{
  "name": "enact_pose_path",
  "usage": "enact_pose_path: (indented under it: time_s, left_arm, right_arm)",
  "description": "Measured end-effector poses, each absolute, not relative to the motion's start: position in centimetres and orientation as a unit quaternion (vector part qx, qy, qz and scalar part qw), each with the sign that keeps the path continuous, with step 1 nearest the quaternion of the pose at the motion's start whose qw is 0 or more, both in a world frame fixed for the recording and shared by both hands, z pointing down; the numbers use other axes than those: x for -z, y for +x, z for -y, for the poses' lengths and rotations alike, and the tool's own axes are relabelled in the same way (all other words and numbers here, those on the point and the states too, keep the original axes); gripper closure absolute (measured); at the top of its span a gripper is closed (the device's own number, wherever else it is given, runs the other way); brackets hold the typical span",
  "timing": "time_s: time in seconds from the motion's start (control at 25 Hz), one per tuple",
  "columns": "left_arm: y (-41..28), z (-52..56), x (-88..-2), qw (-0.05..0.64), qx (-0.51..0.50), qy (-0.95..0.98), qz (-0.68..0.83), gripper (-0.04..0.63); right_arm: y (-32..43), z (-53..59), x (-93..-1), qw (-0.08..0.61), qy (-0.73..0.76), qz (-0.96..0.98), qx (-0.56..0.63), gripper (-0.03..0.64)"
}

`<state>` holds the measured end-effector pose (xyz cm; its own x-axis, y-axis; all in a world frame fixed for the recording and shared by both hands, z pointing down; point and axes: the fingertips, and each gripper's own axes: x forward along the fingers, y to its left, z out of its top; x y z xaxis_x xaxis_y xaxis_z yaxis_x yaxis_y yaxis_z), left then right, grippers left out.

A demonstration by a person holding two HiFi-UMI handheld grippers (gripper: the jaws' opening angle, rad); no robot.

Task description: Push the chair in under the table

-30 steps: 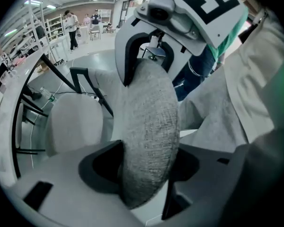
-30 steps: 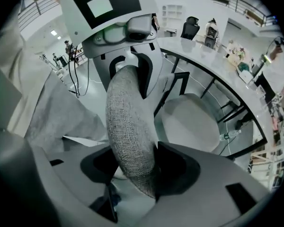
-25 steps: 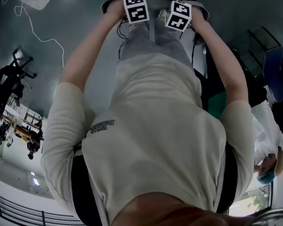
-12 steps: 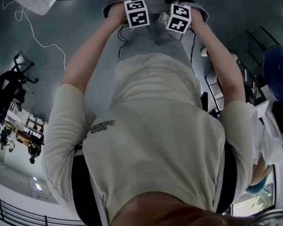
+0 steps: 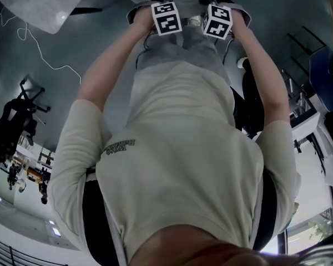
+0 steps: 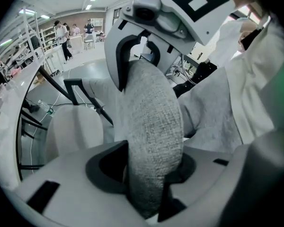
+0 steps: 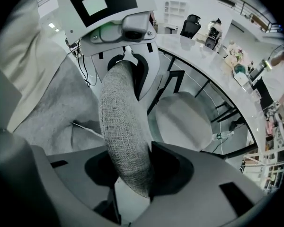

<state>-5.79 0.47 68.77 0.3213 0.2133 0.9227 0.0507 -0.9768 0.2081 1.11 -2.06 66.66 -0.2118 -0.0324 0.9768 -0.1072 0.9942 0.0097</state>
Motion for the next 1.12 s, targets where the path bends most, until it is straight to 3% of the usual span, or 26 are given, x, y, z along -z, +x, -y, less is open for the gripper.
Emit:
enact_pose_path:
  time_s: [0.48, 1.12]
  left_arm:
    - [-2.5, 9.1, -69.6, 0.062, -0.570, 0.819, -0.022, 0.433]
    - [5.8, 28.5, -68.6, 0.124, -0.560, 0.812, 0.104, 0.433]
  right_arm:
    - [4.1, 11.5, -67.3, 0.625, 0.044, 0.780, -0.011, 0.449]
    - [11.6, 32.4, -66.0, 0.618, -0.057, 0.780, 0.078, 0.451]
